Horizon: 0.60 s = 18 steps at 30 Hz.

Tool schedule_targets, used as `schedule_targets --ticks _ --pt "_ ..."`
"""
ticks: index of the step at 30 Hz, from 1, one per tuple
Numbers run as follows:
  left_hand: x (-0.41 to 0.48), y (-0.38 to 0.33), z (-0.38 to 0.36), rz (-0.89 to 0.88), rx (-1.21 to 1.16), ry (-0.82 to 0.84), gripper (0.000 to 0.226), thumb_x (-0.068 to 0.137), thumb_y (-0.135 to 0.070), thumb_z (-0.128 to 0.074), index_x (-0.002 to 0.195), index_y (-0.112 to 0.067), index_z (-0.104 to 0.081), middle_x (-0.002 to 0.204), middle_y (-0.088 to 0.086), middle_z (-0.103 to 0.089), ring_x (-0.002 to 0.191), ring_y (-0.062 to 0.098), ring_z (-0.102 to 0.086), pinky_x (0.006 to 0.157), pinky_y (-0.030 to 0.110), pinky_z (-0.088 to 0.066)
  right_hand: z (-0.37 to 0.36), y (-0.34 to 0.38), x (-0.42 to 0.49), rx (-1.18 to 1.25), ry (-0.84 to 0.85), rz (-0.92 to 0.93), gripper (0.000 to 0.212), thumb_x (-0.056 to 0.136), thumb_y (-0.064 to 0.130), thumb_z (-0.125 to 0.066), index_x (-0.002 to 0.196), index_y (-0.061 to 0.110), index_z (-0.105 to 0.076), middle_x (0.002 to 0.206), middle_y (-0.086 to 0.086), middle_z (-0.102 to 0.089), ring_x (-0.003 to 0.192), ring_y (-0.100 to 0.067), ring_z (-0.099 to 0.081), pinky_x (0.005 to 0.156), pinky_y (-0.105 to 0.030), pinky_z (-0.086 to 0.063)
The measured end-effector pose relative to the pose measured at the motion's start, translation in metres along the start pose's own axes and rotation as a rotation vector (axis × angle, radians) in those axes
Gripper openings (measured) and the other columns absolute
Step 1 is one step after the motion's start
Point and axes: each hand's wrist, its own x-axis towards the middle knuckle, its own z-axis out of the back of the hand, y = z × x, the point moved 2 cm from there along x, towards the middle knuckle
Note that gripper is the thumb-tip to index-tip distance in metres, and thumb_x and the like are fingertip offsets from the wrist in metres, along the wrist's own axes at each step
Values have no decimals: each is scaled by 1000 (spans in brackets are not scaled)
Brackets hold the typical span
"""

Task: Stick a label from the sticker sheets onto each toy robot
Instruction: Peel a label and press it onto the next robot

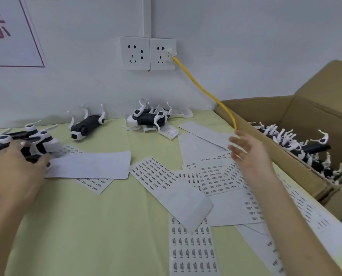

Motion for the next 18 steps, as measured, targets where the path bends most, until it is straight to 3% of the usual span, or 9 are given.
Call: schedule_targets --ticks 3,7,9,11,12,15,18 --pt "-8 -18 5 -60 -90 -49 35 94 -44 -39 91 -16 -60 87 21 -68 85 44 -64 88 60 -52 -29 -17 -13 -132 195 1 20 97 12 -55 97 15 -75 80 -1 -73 65 -14 -66 62 -23 -49" --pt "-27 -46 -1 -147 -179 -108 38 104 -38 -37 94 -20 -68 90 17 -75 88 40 -68 95 58 -51 -52 -40 -31 -235 256 19 23 96 7 -54 90 13 -75 76 -3 -71 63 -16 -63 61 -23 -49" --pt "-38 -64 -5 -208 -293 -89 36 104 -35 -39 95 -20 -71 89 7 -76 85 29 -69 86 42 -54 -56 -48 -37 -260 275 -1 22 96 6 -53 91 11 -74 73 -2 -70 61 -16 -61 60 -22 -47" --pt "-53 -86 -9 -249 -441 -41 33 108 -28 -42 95 -18 -71 89 -2 -76 77 -1 -68 77 19 -50 -57 -52 -40 -280 283 -15 22 96 5 -53 92 10 -74 72 -1 -70 61 -15 -60 58 -22 -47" --pt "-62 -97 -10 -250 -528 -16 33 110 -25 -43 95 -15 -71 88 -5 -76 75 -8 -67 72 11 -48 -57 -52 -41 -289 289 -13 23 96 5 -52 93 9 -74 72 -1 -69 60 -15 -60 57 -22 -47" --pt "-88 -124 -19 -148 -813 77 32 111 -23 -45 91 -18 -69 78 -11 -77 73 0 -72 65 19 -56 -54 -51 -42 -287 287 -10 23 96 4 -52 93 8 -74 72 -2 -69 62 -16 -60 58 -23 -46" --pt "-107 -145 -28 82 -1076 304 33 111 -28 -46 89 -20 -68 79 -9 -77 66 6 -70 53 21 -56 -54 -49 -45 -271 315 4 21 97 7 -55 97 9 -75 80 -3 -71 69 -16 -65 65 -25 -47"
